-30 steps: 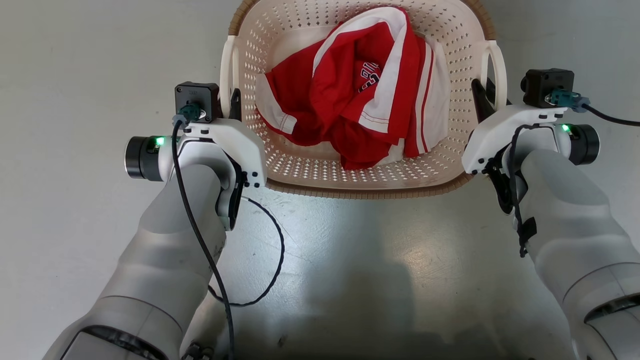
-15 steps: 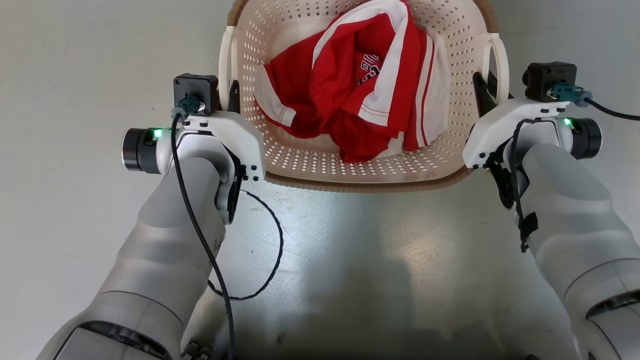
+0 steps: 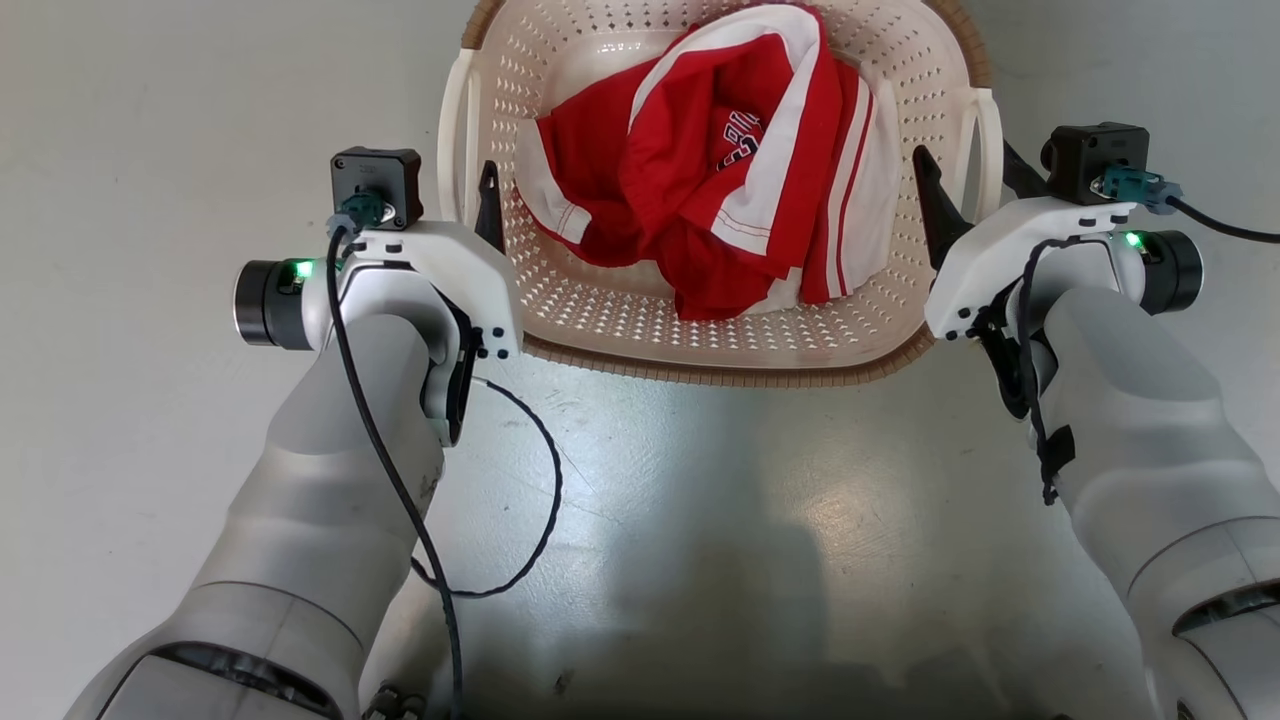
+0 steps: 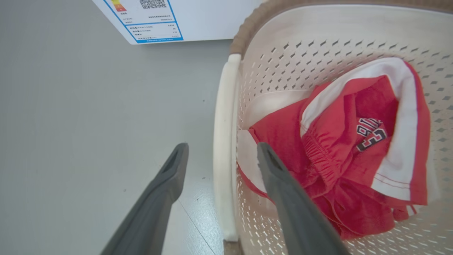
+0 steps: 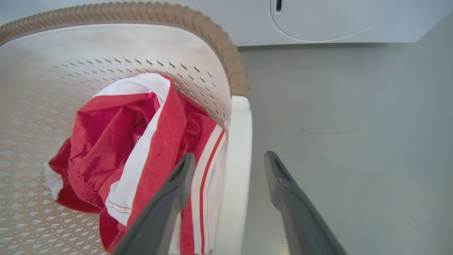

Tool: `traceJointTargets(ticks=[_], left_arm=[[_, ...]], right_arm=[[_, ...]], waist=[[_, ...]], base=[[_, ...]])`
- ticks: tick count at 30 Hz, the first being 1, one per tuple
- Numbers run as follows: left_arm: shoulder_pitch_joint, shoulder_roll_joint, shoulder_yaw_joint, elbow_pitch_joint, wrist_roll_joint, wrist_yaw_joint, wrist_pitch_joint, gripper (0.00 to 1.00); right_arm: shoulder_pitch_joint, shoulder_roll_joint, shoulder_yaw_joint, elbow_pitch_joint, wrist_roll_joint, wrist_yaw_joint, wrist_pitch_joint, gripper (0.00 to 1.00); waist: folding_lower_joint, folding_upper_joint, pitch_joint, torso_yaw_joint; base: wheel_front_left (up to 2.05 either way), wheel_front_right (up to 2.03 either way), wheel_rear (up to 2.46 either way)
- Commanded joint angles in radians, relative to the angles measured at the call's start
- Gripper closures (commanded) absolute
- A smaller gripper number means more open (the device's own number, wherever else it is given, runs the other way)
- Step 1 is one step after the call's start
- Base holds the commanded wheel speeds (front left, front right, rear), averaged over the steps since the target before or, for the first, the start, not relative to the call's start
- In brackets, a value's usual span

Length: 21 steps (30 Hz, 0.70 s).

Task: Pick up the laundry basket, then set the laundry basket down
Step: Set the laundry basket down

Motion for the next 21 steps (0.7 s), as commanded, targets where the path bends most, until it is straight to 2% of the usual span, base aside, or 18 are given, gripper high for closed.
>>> traceJointTargets(ticks=[1, 12, 21], left_arm=[[0.014, 0.027, 0.024, -0.012, 0.011, 0.001, -0.009, 0.00], [0.065, 0.027, 0.067, -0.101, 0.067, 0.000, -0.009, 0.00], [0.163, 0.038, 0.137, -0.196, 0.128, -0.008, -0.009, 0.00]], right_arm=[[0.025, 0.027, 0.009, -0.010, -0.006, 0.007, -0.020, 0.00], [0.029, 0.027, -0.006, -0.016, -0.009, 0.007, -0.030, 0.00], [0.102, 0.027, -0.036, -0.123, -0.034, 0.007, -0.031, 0.00]], waist=[[0.0000, 0.0000, -0.003, 0.000], [0.0000, 0.0000, -0.068, -0.011], [0.0000, 0.0000, -0.186, -0.023]], base=[[0.00, 0.00, 0.00], [0.00, 0.00, 0.00], [0.00, 0.00, 0.00]])
